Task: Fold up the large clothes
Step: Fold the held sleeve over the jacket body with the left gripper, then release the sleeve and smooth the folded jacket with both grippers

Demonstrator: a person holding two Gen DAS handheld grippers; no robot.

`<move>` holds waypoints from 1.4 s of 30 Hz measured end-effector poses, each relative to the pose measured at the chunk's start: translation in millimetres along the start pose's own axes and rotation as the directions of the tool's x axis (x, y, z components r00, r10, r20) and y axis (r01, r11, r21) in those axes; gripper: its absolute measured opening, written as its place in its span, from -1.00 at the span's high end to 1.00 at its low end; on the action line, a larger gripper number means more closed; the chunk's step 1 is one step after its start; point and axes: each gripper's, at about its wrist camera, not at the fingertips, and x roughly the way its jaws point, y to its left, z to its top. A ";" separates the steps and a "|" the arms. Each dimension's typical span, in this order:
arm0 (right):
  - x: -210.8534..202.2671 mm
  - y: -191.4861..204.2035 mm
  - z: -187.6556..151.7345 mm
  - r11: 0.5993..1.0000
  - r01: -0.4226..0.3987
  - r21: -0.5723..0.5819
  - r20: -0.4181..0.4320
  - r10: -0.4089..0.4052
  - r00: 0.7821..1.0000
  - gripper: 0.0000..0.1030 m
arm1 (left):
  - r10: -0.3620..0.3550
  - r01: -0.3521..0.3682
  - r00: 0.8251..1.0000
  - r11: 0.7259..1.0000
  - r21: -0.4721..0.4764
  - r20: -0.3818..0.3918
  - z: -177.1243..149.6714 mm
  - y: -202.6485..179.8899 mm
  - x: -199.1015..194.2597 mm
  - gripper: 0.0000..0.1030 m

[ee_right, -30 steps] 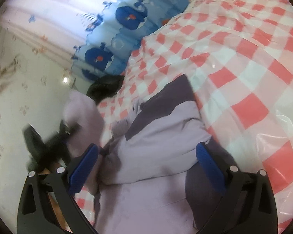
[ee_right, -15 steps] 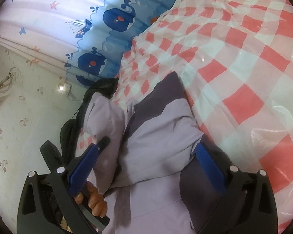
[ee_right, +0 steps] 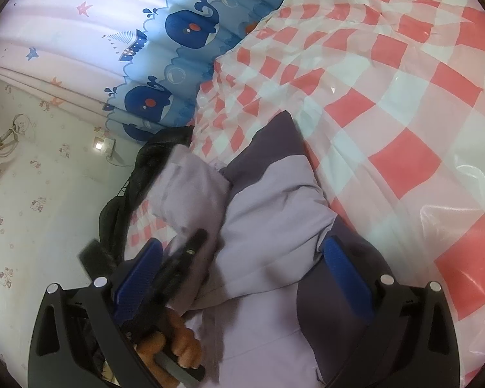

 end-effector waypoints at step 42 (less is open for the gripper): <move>38.8 114.3 45.8 0.898 -0.100 -0.429 0.021 0.120 0.993 0.54 | 0.138 -0.095 0.989 0.876 -0.473 0.057 -52.5 254.2 -110.9 -0.68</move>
